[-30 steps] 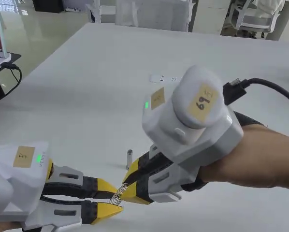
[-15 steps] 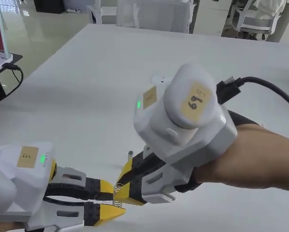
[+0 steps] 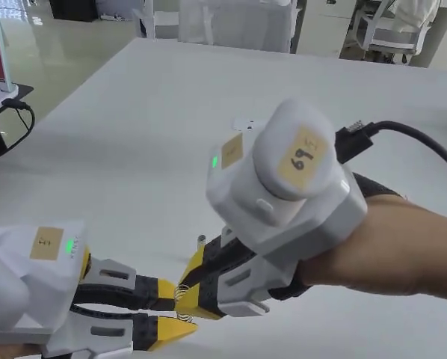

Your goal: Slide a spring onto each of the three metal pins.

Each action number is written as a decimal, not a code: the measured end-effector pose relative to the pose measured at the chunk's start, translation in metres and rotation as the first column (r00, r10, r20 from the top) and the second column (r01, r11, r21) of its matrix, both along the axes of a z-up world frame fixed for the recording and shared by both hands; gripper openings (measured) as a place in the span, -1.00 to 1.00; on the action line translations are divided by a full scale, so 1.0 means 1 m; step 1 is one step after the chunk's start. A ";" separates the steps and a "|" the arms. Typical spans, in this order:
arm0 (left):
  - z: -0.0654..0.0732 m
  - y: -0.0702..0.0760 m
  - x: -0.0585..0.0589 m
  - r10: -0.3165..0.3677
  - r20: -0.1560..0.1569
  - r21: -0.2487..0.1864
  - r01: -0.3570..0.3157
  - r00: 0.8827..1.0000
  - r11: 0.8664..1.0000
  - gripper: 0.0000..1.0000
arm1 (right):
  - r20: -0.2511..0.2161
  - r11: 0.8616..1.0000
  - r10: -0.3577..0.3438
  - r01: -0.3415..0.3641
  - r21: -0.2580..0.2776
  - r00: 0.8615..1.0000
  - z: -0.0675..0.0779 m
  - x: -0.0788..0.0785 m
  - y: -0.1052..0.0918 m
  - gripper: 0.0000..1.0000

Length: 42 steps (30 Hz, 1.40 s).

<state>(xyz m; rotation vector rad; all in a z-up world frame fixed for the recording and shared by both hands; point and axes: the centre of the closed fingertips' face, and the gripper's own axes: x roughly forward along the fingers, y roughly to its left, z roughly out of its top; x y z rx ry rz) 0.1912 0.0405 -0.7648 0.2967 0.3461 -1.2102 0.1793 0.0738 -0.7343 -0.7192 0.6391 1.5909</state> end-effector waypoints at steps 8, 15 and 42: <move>0.003 0.000 0.000 0.009 0.000 -0.016 -0.009 1.000 1.000 -0.87 | -0.007 1.000 -0.005 0.005 -0.003 1.000 -0.002 -0.001 0.000 -0.85; 0.002 0.006 0.003 0.035 -0.002 -0.019 -0.035 0.999 0.999 -0.70 | -0.004 1.000 -0.017 0.017 0.004 1.000 0.000 0.003 0.001 -0.85; 0.005 0.029 0.025 0.204 -0.016 -0.107 -0.205 0.979 0.973 0.28 | 0.015 0.998 -0.068 0.068 0.006 0.998 -0.002 0.017 -0.009 -0.85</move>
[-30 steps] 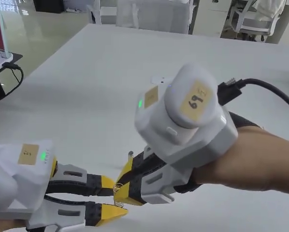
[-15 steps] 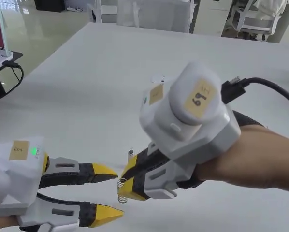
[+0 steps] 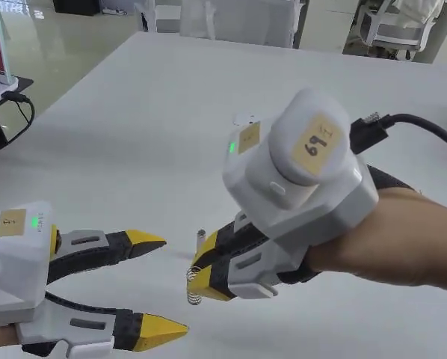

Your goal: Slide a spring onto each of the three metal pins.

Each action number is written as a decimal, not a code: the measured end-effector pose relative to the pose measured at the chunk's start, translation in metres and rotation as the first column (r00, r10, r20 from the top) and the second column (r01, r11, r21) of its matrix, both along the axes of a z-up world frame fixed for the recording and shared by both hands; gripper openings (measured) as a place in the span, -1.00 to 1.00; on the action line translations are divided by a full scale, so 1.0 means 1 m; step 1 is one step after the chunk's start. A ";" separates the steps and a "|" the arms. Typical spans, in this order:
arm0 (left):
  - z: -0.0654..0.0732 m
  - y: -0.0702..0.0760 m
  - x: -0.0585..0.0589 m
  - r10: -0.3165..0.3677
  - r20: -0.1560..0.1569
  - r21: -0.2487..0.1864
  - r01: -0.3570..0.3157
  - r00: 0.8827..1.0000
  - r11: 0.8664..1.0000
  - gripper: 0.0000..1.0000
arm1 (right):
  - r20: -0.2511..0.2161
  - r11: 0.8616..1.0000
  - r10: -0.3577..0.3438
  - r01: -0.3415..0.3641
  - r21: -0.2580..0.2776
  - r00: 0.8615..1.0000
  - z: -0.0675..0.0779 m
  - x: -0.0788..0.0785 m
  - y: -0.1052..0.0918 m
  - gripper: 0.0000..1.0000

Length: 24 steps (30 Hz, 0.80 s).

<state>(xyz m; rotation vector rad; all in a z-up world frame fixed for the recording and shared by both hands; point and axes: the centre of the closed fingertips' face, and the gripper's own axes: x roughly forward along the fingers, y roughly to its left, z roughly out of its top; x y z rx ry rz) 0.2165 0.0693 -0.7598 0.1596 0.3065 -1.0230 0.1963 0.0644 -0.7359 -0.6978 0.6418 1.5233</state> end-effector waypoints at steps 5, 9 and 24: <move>-0.002 0.003 0.002 0.022 -0.005 -0.002 -0.022 1.000 1.000 0.35 | 0.006 1.000 -0.013 0.013 0.005 1.000 0.002 0.004 -0.001 -0.85; -0.003 0.009 0.004 0.051 -0.011 -0.011 -0.051 0.999 0.999 0.45 | 0.010 1.000 -0.028 0.028 0.010 1.000 0.004 0.008 -0.002 -0.85; -0.010 0.012 0.005 0.110 -0.026 -0.025 -0.110 0.994 0.994 0.62 | 0.011 0.994 -0.107 0.107 0.039 0.994 0.007 0.024 -0.006 -0.85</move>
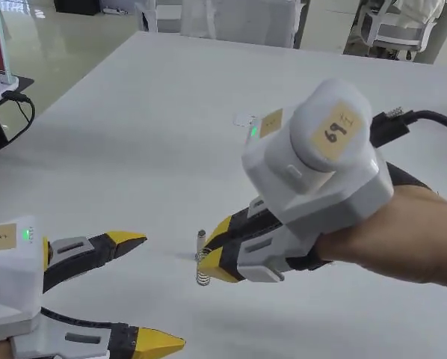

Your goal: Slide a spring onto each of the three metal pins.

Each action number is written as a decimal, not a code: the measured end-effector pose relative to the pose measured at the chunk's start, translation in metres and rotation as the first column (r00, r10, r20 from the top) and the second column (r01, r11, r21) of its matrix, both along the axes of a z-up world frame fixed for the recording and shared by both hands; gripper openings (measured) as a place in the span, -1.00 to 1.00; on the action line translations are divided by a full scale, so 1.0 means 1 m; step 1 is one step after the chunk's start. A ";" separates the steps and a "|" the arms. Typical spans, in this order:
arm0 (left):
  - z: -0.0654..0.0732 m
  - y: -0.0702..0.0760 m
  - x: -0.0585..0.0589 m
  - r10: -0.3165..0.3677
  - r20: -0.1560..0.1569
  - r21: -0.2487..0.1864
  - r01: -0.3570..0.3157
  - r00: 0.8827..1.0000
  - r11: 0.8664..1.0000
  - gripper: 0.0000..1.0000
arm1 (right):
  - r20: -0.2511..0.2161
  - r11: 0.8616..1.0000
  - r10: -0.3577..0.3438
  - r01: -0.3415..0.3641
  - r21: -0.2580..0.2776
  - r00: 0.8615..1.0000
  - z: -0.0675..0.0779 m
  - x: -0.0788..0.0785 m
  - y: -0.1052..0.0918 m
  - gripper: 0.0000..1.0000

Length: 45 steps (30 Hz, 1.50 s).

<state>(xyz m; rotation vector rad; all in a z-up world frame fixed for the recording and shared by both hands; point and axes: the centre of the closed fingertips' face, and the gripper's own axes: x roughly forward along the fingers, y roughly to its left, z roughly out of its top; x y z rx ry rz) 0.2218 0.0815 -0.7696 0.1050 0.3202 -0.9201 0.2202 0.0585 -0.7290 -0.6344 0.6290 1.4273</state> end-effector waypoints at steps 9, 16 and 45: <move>0.000 0.001 0.001 0.005 0.000 -0.004 -0.005 1.000 1.000 0.62 | 0.013 0.997 -0.073 0.072 0.034 0.997 0.006 0.021 -0.002 -0.85; 0.002 0.002 0.003 0.005 0.003 -0.013 -0.005 1.000 1.000 0.61 | 0.041 0.988 -0.142 0.139 0.066 0.989 0.011 0.043 -0.001 -0.85; 0.003 -0.003 0.002 -0.006 0.012 -0.001 0.006 1.000 1.000 0.58 | 0.003 0.977 -0.212 0.211 0.038 0.977 -0.015 0.087 0.019 -0.85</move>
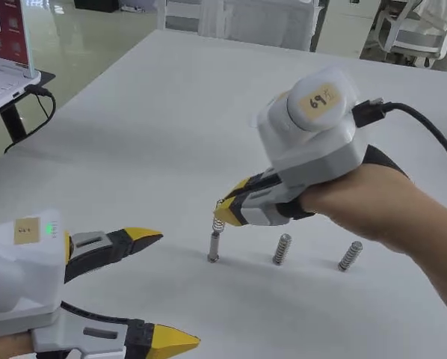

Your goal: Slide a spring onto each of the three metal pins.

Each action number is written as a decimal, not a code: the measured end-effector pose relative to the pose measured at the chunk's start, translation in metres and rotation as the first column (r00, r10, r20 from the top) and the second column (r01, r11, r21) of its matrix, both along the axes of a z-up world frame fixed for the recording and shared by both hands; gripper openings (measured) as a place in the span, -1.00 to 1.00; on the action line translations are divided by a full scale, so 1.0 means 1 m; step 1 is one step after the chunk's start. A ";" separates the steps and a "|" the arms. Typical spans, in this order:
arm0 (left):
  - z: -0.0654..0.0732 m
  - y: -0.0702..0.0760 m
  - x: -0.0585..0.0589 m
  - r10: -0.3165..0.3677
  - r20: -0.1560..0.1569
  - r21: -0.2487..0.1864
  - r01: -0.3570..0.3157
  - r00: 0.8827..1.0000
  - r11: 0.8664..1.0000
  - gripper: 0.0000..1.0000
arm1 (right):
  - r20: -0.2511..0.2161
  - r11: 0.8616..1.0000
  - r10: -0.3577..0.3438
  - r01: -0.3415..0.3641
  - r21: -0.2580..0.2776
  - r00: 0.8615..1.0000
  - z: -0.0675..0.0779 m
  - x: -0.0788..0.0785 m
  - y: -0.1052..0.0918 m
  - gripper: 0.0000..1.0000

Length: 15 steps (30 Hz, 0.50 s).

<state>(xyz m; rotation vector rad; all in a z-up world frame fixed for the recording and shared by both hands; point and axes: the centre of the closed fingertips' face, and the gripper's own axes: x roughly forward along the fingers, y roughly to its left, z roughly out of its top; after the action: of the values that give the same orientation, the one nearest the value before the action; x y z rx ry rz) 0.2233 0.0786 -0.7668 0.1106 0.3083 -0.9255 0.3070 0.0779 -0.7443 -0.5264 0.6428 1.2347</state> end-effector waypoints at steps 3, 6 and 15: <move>0.001 0.000 0.000 0.001 0.002 -0.002 -0.001 1.000 1.000 0.58 | -0.005 1.000 -0.002 0.002 -0.009 1.000 -0.004 0.002 0.001 -0.85; 0.001 0.000 0.000 0.000 0.003 -0.001 0.000 1.000 1.000 0.58 | -0.011 1.000 -0.004 0.004 -0.015 1.000 -0.007 0.002 0.001 -0.85; 0.001 -0.002 -0.002 -0.002 0.003 -0.001 0.002 1.000 1.000 0.57 | -0.018 1.000 -0.003 0.003 -0.024 1.000 -0.011 -0.002 0.000 -0.85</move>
<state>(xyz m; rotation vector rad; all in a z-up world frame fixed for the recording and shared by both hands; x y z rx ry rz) 0.2217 0.0761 -0.7659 0.1113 0.3054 -0.9273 0.3046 0.0781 -0.7548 -0.5353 0.6740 1.2314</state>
